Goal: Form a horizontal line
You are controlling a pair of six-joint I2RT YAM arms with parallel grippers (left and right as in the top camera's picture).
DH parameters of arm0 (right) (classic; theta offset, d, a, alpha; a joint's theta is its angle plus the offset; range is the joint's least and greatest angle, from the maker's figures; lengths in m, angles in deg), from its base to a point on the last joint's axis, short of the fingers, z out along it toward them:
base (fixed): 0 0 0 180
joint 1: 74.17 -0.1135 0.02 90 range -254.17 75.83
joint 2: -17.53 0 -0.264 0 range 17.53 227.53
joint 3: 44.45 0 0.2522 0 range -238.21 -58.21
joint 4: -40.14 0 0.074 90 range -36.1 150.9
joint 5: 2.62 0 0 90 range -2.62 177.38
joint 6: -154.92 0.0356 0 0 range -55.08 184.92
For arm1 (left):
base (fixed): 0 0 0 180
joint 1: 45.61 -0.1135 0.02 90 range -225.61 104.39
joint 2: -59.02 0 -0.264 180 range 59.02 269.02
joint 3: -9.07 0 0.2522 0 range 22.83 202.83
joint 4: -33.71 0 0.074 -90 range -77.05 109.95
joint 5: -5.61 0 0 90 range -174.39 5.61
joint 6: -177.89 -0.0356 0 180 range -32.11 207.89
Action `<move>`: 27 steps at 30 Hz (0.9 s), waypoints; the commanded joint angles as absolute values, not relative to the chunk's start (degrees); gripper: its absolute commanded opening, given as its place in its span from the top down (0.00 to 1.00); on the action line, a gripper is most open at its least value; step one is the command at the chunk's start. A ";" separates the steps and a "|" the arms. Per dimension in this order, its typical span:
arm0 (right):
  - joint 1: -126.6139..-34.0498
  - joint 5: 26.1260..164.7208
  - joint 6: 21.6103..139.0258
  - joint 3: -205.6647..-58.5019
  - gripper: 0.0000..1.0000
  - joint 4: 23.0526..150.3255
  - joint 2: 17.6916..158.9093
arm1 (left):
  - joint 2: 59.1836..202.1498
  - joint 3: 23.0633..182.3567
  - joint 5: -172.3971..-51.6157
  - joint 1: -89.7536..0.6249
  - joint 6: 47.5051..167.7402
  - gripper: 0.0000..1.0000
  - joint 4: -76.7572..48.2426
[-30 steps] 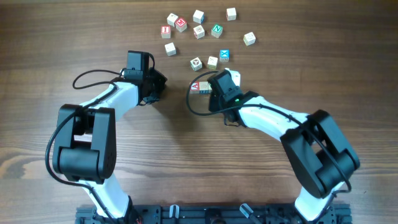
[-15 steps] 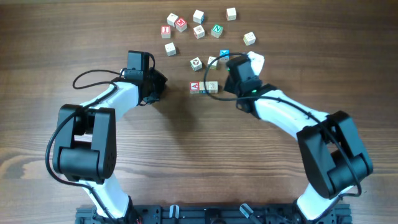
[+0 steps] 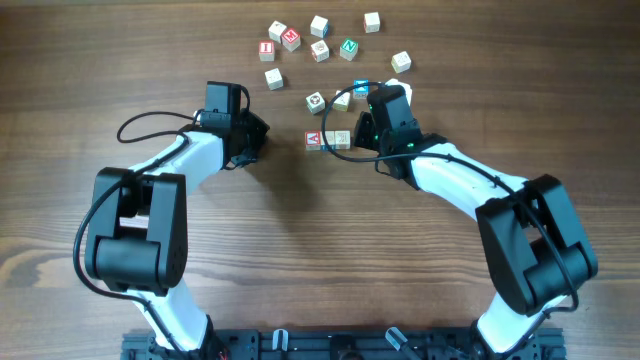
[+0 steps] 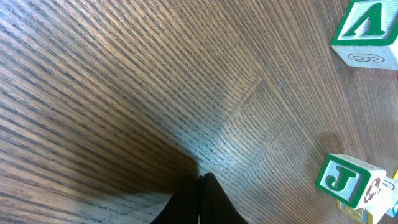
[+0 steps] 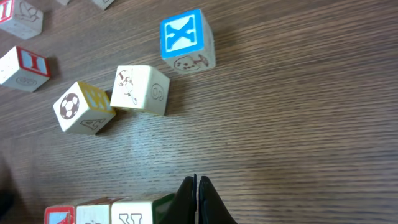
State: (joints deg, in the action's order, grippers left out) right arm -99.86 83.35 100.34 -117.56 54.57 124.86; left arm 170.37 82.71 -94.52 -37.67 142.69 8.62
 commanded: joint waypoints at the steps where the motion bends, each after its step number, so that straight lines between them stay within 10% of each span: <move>1: -100.06 86.17 99.25 -117.41 0.95 53.26 127.94 | 177.43 77.36 -86.22 -37.84 142.36 0.93 4.66; 27: -100.60 89.71 99.51 -117.41 0.95 51.79 129.95 | 177.43 77.36 -86.19 -37.84 142.34 0.93 4.64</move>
